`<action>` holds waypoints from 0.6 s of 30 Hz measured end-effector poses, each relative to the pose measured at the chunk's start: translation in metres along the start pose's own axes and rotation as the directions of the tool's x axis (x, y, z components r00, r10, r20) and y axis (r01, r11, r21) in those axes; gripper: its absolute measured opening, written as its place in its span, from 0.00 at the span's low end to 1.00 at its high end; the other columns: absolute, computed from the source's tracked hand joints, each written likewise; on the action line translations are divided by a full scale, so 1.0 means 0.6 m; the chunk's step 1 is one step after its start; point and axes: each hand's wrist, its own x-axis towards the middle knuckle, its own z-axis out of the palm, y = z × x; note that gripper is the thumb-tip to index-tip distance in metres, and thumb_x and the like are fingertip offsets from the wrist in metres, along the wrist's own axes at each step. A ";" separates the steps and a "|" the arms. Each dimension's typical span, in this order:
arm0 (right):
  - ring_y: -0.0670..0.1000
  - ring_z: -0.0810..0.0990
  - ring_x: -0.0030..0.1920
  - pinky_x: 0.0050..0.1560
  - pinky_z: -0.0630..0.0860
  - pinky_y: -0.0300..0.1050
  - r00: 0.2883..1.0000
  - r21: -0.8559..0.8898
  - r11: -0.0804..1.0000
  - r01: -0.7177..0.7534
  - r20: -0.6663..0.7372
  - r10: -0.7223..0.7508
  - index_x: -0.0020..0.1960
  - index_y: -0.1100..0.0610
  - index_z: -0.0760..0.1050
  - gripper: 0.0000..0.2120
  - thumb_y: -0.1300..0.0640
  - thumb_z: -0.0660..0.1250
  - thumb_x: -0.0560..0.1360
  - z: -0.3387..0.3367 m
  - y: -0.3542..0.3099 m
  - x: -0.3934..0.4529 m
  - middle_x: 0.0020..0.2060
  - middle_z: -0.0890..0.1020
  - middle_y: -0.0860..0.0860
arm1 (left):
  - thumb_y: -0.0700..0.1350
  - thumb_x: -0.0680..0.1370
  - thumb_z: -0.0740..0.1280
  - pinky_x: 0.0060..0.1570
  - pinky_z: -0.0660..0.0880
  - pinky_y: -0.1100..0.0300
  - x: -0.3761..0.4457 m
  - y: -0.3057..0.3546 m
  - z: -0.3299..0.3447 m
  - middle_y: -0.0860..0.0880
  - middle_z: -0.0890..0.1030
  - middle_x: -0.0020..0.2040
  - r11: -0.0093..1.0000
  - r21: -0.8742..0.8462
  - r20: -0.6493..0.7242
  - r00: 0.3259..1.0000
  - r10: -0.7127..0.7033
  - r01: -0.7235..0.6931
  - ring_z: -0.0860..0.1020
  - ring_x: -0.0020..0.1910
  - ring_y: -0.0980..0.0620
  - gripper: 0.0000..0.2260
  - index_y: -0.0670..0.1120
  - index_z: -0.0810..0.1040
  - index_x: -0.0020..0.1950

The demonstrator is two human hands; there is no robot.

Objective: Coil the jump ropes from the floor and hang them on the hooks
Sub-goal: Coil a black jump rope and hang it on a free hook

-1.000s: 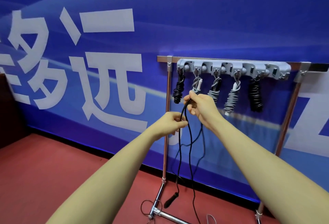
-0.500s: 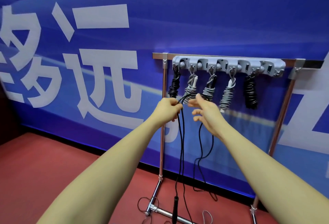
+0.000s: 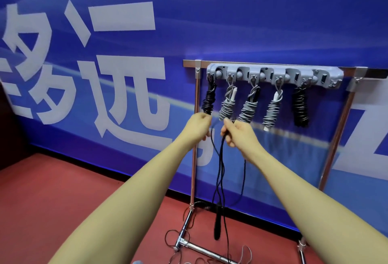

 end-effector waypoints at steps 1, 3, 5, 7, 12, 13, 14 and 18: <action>0.45 0.67 0.22 0.23 0.63 0.35 1.000 0.076 0.997 0.006 -0.025 -0.004 0.36 0.60 0.72 0.18 0.55 0.58 0.82 0.001 -0.007 0.007 0.30 0.75 0.55 | 0.38 0.77 0.58 0.32 0.66 0.58 -0.008 -0.017 0.003 0.45 0.70 0.36 0.998 0.056 0.072 0.997 -0.027 0.023 0.70 0.32 0.49 0.05 0.44 0.71 0.50; 0.46 0.66 0.23 0.22 0.62 0.37 0.999 0.187 0.982 0.011 -0.037 -0.004 0.35 0.61 0.72 0.19 0.55 0.58 0.82 0.004 -0.019 0.018 0.30 0.74 0.56 | 0.41 0.77 0.64 0.34 0.68 0.59 -0.023 -0.041 0.012 0.45 0.73 0.42 0.979 0.201 0.242 0.966 -0.092 0.042 0.70 0.37 0.49 0.10 0.44 0.73 0.58; 0.47 0.66 0.24 0.22 0.62 0.37 1.000 0.249 0.968 0.018 -0.024 -0.012 0.35 0.62 0.72 0.18 0.55 0.59 0.82 0.011 -0.030 0.022 0.31 0.75 0.56 | 0.45 0.77 0.66 0.34 0.70 0.60 -0.028 -0.049 0.019 0.45 0.73 0.41 0.970 0.244 0.291 0.954 -0.076 0.003 0.71 0.37 0.49 0.10 0.41 0.75 0.54; 0.47 0.66 0.25 0.23 0.63 0.37 1.000 0.300 0.953 0.029 -0.014 -0.026 0.37 0.62 0.73 0.17 0.55 0.59 0.82 0.016 -0.040 0.021 0.31 0.76 0.55 | 0.45 0.77 0.66 0.34 0.71 0.58 -0.024 -0.045 0.017 0.45 0.72 0.35 0.973 0.229 0.212 0.977 -0.007 -0.043 0.71 0.33 0.50 0.09 0.40 0.74 0.43; 0.49 0.71 0.28 0.27 0.69 0.39 0.999 0.216 0.976 0.026 0.033 -0.034 0.50 0.63 0.77 0.16 0.50 0.60 0.81 0.007 -0.033 0.022 0.43 0.81 0.56 | 0.43 0.78 0.64 0.24 0.69 0.70 -0.012 -0.028 -0.008 0.44 0.76 0.33 0.953 0.292 0.042 0.997 0.072 -0.081 0.73 0.28 0.52 0.12 0.35 0.80 0.44; 0.48 0.71 0.30 0.28 0.69 0.39 0.997 0.137 0.991 0.007 0.072 -0.017 0.51 0.62 0.77 0.15 0.51 0.61 0.80 0.005 -0.025 0.018 0.46 0.81 0.56 | 0.43 0.78 0.64 0.23 0.69 0.71 -0.009 -0.023 -0.013 0.45 0.76 0.32 0.956 0.282 0.009 0.996 0.086 -0.085 0.73 0.28 0.52 0.12 0.34 0.79 0.43; 0.47 0.71 0.31 0.30 0.69 0.38 0.991 0.037 0.999 -0.007 0.131 0.002 0.52 0.61 0.78 0.12 0.52 0.63 0.79 0.003 -0.017 0.011 0.47 0.81 0.55 | 0.43 0.78 0.64 0.23 0.69 0.70 -0.006 -0.017 -0.018 0.45 0.75 0.31 0.956 0.277 -0.016 0.994 0.104 -0.096 0.72 0.27 0.52 0.13 0.33 0.78 0.43; 0.45 0.71 0.31 0.33 0.70 0.38 0.937 -0.356 0.934 0.034 0.336 0.094 0.53 0.59 0.78 0.09 0.56 0.68 0.76 0.018 0.017 -0.018 0.40 0.78 0.50 | 0.41 0.77 0.64 0.23 0.70 0.68 0.006 0.018 -0.029 0.47 0.74 0.29 0.957 0.251 -0.050 0.985 0.166 -0.149 0.71 0.25 0.55 0.12 0.32 0.78 0.41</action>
